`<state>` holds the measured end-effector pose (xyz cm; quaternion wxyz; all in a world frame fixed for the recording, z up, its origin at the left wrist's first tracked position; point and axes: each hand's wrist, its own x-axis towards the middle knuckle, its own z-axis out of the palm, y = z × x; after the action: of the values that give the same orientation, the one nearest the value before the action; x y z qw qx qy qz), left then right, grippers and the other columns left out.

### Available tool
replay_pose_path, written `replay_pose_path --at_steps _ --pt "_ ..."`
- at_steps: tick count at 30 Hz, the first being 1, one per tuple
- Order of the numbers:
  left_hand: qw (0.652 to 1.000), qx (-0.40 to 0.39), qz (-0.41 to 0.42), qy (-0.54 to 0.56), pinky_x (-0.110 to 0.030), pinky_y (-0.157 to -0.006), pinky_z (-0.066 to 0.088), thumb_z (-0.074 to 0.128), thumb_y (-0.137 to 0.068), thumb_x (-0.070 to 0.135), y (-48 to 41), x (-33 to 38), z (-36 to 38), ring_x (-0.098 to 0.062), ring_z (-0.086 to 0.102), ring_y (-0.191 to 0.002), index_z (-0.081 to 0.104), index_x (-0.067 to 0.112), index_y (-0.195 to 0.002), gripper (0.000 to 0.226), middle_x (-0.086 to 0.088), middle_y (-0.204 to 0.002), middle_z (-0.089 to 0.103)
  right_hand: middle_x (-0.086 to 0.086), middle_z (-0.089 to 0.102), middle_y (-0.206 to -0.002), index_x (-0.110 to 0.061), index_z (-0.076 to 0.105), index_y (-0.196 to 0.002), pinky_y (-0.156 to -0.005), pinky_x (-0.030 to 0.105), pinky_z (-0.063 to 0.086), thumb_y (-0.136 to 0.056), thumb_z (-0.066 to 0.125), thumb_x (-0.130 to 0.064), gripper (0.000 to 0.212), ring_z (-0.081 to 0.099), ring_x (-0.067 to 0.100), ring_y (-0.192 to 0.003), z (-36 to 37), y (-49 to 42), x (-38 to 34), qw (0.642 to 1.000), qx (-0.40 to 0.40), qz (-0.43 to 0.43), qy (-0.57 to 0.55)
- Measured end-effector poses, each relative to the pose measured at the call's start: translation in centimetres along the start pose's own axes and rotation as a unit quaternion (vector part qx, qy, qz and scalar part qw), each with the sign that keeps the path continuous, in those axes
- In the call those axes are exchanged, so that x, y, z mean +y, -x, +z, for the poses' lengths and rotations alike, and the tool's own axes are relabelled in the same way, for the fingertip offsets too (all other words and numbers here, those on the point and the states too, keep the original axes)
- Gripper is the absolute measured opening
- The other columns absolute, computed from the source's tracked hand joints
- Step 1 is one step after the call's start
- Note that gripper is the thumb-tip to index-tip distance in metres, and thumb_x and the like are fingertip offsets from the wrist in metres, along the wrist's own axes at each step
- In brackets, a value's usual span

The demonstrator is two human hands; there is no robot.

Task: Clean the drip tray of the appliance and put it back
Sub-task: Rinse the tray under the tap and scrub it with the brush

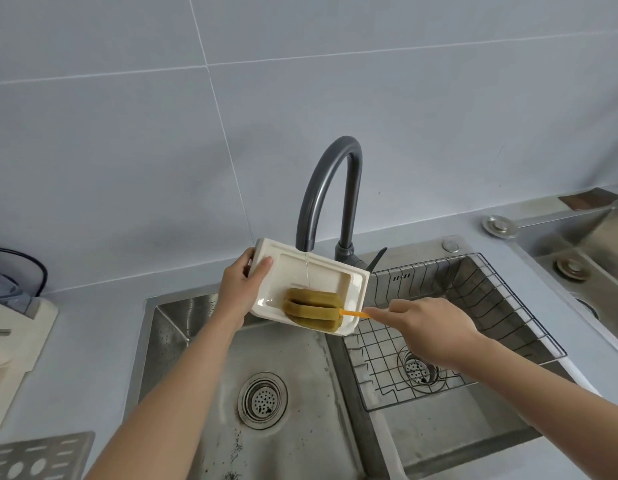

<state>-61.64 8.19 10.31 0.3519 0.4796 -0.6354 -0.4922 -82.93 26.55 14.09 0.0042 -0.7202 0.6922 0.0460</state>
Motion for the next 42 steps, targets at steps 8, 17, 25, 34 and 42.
replay_pose_path --at_steps 8,17,25,34,42 --pt "0.999 0.039 0.016 -0.026 -0.028 -0.061 0.043 0.055 -0.088 0.032 0.2 0.5 -2.7 -0.011 0.055 -0.073 0.057 0.03 -0.093 0.007 0.008 -0.081 0.06 -0.005 0.052 -0.07 -0.031 0.054 -0.127 -0.04 0.019 0.003 -0.067 0.064 0.004 0.07 0.033 0.015 -0.051 -0.6 -0.3 -0.5 0.998 -0.014 -0.051 0.033" --pt "0.992 0.062 0.052 -0.094 -0.036 -0.069 0.047 0.054 -0.088 0.033 0.7 0.6 -4.1 -0.023 0.059 -0.079 0.057 0.021 -0.098 0.016 0.0 -0.084 0.063 -0.009 0.037 -0.085 -0.036 0.029 -0.137 -0.042 0.023 0.015 -0.087 0.036 -0.003 0.061 0.039 0.019 -0.066 0.1 -0.9 -0.5 1.0 -0.008 0.007 0.011" --pt "0.969 0.112 0.107 -0.193 -0.03 -0.068 0.038 0.055 -0.087 0.034 1.4 0.5 -4.2 -0.019 0.054 -0.076 0.054 0.016 -0.109 0.029 0.002 -0.084 0.06 -0.01 0.039 -0.073 -0.039 0.033 -0.133 -0.041 0.023 0.017 -0.087 0.037 -0.007 0.057 0.042 0.019 -0.061 -1.0 0.4 -0.1 0.996 0.019 0.086 -0.031" --pt "0.991 0.06 0.083 -0.086 -0.032 -0.063 0.046 0.055 -0.086 0.035 1.8 0.5 -2.7 -0.022 0.059 -0.078 0.054 0.022 -0.103 0.021 0.006 -0.081 0.061 -0.004 0.044 -0.086 -0.031 0.024 -0.14 -0.052 0.031 0.032 -0.087 0.036 -0.005 0.06 0.041 0.023 -0.065 -0.3 0.0 -1.8 0.997 0.009 0.075 -0.02" --pt "0.985 0.092 0.114 -0.089 -0.04 -0.071 0.05 0.055 -0.087 0.03 2.2 0.3 -1.6 -0.024 0.059 -0.082 0.054 0.014 -0.111 0.029 -0.003 -0.089 0.063 -0.001 0.054 -0.113 -0.023 0.03 -0.138 -0.055 0.032 0.033 -0.086 0.035 -0.001 0.057 0.058 0.028 -0.079 0.5 0.2 -2.8 0.998 -0.04 0.055 -0.013"
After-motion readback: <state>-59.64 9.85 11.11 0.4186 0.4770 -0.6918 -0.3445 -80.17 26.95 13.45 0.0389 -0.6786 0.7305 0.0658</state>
